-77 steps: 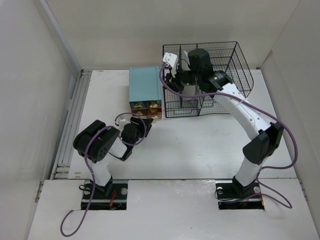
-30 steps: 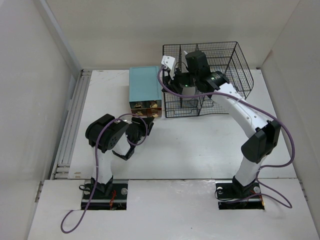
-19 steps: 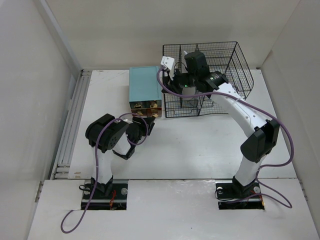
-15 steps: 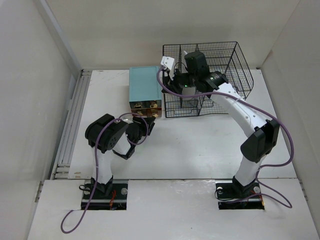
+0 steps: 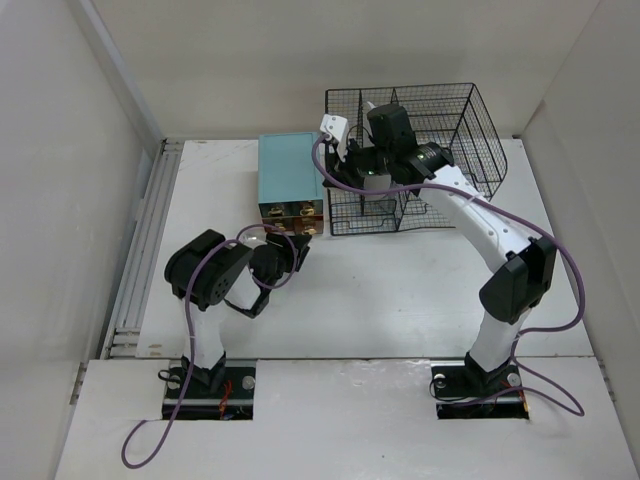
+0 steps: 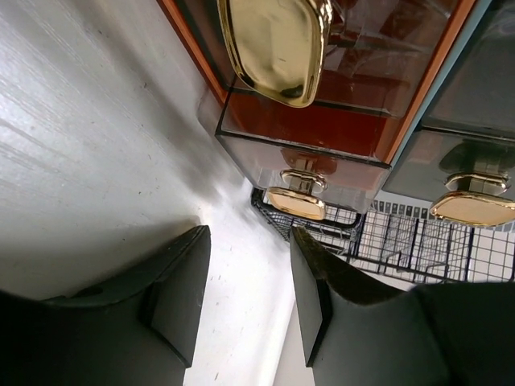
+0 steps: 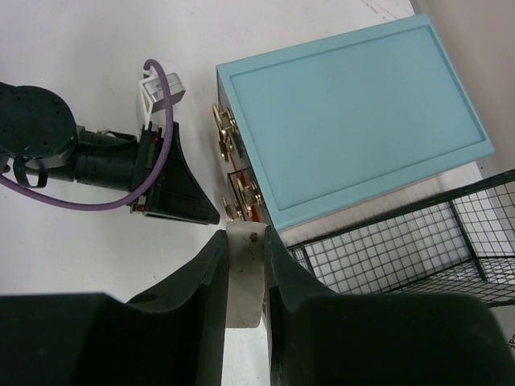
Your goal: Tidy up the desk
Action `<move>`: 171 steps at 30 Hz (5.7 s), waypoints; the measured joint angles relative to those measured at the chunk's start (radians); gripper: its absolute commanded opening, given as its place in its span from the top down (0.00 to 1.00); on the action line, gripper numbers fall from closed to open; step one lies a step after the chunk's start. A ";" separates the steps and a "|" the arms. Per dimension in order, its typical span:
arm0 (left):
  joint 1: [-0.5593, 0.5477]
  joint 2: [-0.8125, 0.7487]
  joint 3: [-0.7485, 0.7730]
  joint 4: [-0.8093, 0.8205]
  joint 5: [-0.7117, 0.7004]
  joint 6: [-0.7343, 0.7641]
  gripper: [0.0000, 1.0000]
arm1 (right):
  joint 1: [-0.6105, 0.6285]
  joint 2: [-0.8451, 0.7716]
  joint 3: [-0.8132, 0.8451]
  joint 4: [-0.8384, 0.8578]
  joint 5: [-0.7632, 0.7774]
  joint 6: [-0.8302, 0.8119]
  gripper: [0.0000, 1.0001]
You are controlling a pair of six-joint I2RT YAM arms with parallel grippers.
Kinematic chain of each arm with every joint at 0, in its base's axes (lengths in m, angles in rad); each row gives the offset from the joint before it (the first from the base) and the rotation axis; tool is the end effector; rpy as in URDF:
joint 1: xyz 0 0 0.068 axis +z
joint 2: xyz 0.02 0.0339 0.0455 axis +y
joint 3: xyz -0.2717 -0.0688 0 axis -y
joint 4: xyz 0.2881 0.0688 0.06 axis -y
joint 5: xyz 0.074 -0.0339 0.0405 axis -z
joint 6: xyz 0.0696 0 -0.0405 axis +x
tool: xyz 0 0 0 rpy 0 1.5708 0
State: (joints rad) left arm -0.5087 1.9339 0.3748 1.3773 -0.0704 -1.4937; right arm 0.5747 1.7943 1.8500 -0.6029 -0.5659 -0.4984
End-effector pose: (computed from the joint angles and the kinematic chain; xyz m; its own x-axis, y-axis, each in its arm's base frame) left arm 0.2827 -0.1520 0.0542 -0.4363 -0.8954 -0.0884 -0.1247 0.1575 -0.9796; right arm 0.3808 0.2911 0.3853 0.0195 -0.4681 -0.8834 -0.9494 0.2685 -0.1632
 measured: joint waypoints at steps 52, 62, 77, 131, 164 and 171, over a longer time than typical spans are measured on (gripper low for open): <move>0.012 -0.065 0.043 -0.059 0.018 0.050 0.54 | 0.000 0.013 0.000 -0.026 -0.007 -0.010 1.00; 0.017 -0.033 0.048 -0.061 0.014 0.053 0.54 | 0.000 0.013 0.000 -0.026 -0.008 -0.010 1.00; 0.027 0.023 0.101 -0.028 0.010 0.057 0.66 | 0.000 0.013 0.000 -0.026 -0.011 -0.021 1.00; -0.115 -0.636 -0.277 -0.126 -0.010 0.166 0.84 | 0.158 0.211 0.040 -0.129 0.034 -0.100 1.00; -0.168 -1.691 -0.019 -1.280 -0.248 0.552 0.84 | 0.251 0.391 0.139 -0.073 0.403 -0.158 1.00; -0.168 -1.755 -0.006 -1.353 -0.249 0.553 0.83 | 0.251 0.427 0.152 -0.069 0.462 -0.167 1.00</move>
State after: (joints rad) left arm -0.6769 0.1787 0.3691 0.0238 -0.3195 -0.9405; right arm 0.8261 2.2215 2.0022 -0.6724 -0.1043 -0.6659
